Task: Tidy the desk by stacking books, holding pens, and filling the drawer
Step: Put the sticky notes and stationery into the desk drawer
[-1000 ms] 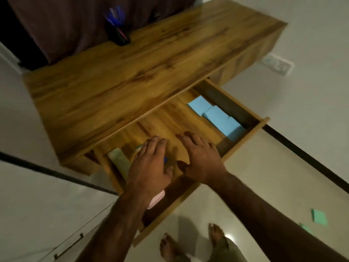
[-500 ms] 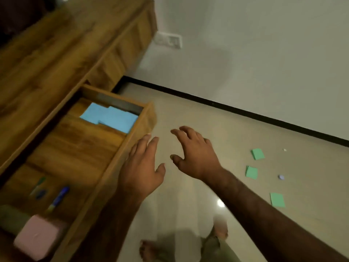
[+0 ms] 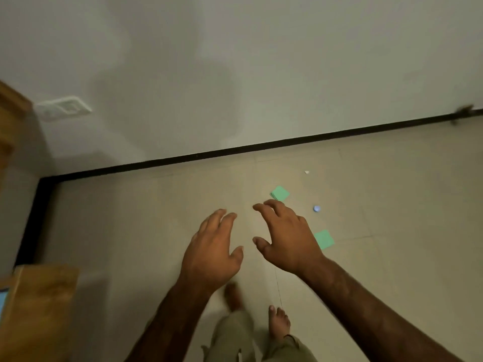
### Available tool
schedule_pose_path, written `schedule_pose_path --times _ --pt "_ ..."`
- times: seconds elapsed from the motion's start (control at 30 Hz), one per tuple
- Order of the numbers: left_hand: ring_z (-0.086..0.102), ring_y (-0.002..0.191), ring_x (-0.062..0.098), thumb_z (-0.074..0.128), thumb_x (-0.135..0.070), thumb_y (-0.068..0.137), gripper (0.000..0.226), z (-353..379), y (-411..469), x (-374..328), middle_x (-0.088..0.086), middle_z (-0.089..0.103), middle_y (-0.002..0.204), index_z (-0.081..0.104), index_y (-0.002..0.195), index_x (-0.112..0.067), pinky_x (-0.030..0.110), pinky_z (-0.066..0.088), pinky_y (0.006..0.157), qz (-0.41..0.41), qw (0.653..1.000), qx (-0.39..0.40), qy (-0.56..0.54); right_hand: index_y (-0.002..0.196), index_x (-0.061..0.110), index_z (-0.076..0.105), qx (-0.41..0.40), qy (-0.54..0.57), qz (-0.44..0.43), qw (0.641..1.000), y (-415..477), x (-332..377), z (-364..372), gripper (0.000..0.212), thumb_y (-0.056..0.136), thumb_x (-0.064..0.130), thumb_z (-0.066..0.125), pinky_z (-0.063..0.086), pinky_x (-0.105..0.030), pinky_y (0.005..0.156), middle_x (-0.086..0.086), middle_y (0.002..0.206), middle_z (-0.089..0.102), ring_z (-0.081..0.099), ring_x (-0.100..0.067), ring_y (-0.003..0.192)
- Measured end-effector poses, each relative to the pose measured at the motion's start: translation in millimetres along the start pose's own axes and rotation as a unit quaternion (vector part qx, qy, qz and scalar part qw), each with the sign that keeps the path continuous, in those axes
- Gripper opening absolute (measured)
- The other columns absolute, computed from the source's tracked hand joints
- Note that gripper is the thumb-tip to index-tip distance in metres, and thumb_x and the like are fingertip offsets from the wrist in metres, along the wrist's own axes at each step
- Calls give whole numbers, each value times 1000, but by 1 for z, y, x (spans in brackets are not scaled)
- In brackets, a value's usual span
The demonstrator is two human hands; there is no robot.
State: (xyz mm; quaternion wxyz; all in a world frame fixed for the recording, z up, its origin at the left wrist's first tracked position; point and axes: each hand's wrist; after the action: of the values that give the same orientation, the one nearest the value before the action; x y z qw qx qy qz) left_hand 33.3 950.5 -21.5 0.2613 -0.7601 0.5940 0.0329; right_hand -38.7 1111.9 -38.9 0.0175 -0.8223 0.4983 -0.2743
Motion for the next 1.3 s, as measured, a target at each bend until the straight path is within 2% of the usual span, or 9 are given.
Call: schedule_pose_path --times 0.17,0.33,0.5,0.77,0.9,1.03,1.2,1.3 --pt "16 151 17 55 -48 93 73 25 93 -24 -6 14 165 20 155 -29 38 30 119 71 994 77 37 149 31 33 -17 22 77 997 38 -52 -2 70 86 44 62 41 -43 103 3 153 35 44 -24 134" --pt "23 148 18 59 -47 91 73 64 175 -49 -2 22 163 28 153 -25 36 35 117 143 980 118 69 148 33 32 -30 38 139 989 75 -107 16 71 86 45 63 40 -44 105 3 154 35 43 -23 135" --pt "25 149 18 63 -48 90 76 129 234 -61 -1 26 162 28 153 -24 32 27 118 184 967 160 70 147 35 32 -42 56 178 982 108 -161 60 71 85 41 65 39 -41 106 6 153 36 42 -20 135" --pt "32 144 19 67 -39 89 76 304 334 -46 1 32 158 27 152 -20 32 32 115 220 952 193 86 144 30 38 -47 90 220 970 168 -284 199 67 83 33 66 44 -41 99 6 146 44 49 -21 128" --pt "34 143 21 65 -38 91 75 407 378 -22 3 34 157 27 152 -16 33 33 115 225 942 223 110 147 25 39 -26 89 226 970 201 -344 286 69 85 34 68 43 -41 103 3 148 43 49 -22 129" --pt "46 131 24 69 -31 87 70 494 418 7 6 43 147 36 146 -13 39 45 107 229 940 228 113 146 22 39 -13 74 218 973 233 -396 370 69 85 37 67 45 -42 100 0 148 44 51 -24 128" --pt "49 126 29 71 -30 85 69 583 465 34 10 45 143 39 143 -10 44 49 102 232 933 230 150 148 19 36 7 73 216 974 271 -449 454 71 86 36 66 47 -44 97 -4 148 43 51 -28 125" --pt "49 126 30 72 -35 84 72 619 489 46 12 42 145 37 143 -14 42 49 101 228 934 209 180 149 19 35 14 64 217 974 290 -471 487 73 86 39 66 48 -44 95 -5 147 44 52 -29 123"
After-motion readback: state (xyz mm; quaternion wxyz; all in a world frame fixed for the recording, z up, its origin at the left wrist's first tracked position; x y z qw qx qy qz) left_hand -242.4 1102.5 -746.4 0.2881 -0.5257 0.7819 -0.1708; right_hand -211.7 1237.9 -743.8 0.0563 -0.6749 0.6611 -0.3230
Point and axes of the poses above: each hand's wrist, its own y-axis towards the middle knuckle, its own z-axis out of the palm, x = y × z
